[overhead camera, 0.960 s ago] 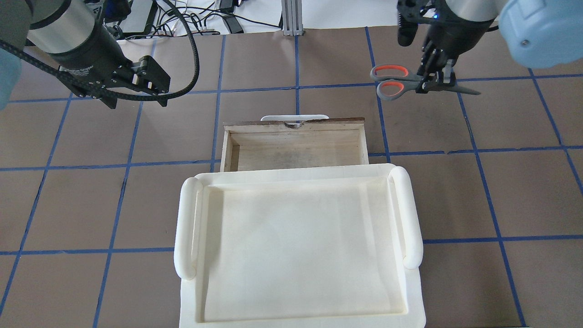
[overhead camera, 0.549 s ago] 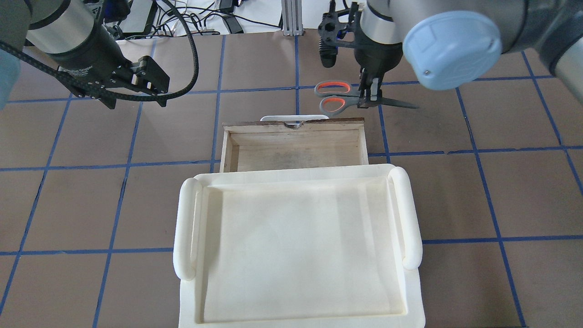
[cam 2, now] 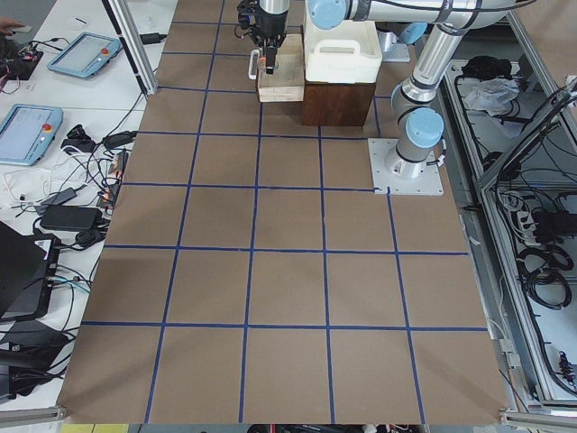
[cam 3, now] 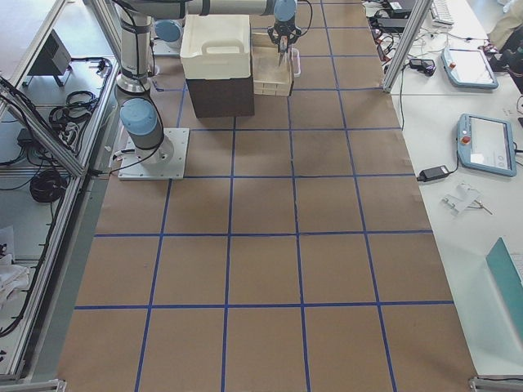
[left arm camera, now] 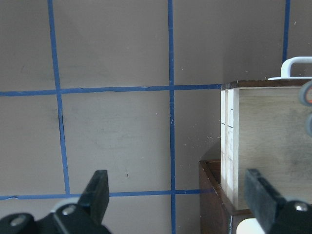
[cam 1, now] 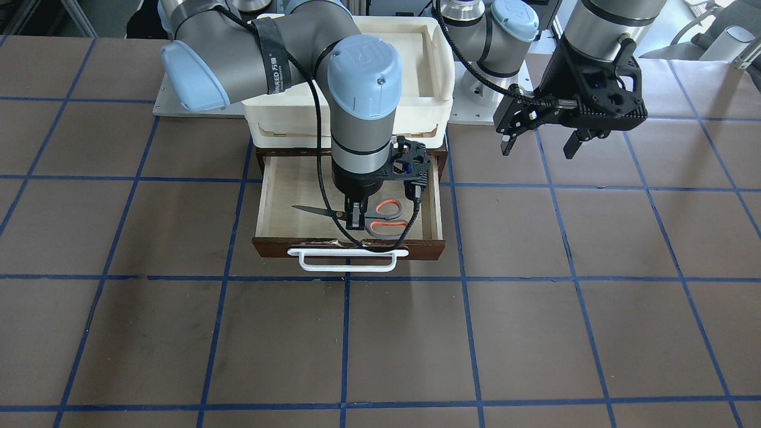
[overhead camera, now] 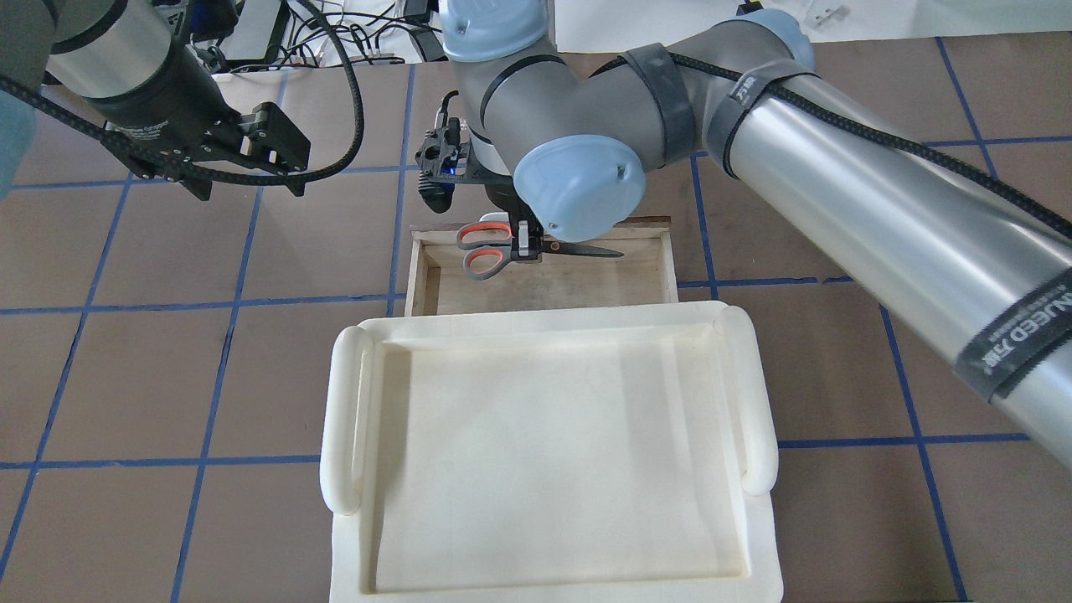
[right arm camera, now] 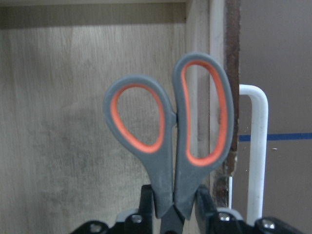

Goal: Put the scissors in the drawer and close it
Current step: 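Lower the scissors into the open drawer and open the right gripper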

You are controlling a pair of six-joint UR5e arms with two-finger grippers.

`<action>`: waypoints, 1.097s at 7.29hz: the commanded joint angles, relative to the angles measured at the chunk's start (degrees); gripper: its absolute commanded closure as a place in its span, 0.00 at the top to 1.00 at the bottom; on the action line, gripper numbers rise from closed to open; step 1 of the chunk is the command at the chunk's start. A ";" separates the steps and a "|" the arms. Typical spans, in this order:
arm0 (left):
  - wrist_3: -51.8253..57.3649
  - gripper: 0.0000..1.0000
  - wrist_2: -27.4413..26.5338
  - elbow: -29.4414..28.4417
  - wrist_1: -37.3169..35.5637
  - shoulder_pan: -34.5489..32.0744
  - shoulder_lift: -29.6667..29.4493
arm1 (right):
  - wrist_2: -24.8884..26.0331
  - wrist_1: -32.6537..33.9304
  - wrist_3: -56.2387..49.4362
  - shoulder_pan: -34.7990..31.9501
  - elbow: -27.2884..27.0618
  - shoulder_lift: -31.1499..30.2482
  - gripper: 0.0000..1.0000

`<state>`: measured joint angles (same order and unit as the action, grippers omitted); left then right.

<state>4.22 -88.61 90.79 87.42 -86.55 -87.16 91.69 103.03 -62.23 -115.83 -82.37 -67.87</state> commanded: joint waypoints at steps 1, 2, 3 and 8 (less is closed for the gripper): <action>0.00 1.00 -0.07 0.00 0.03 -0.02 -0.02 | 0.07 -0.19 0.17 -0.45 -0.59 1.07 0.00; 0.00 1.00 -0.07 0.00 0.03 -0.02 -0.02 | 0.07 -0.28 0.44 -0.45 -0.94 0.90 0.00; 0.00 1.00 0.02 0.00 -0.06 -0.02 -0.02 | 0.07 -0.19 0.53 -0.45 -1.82 0.63 0.00; 0.00 1.00 -0.24 -0.09 0.03 0.16 -0.11 | 1.03 -0.11 0.70 -0.45 -2.00 0.46 1.00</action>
<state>4.15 -88.36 90.74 87.35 -86.50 -87.29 92.02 102.85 -61.58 -116.28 -84.36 -67.38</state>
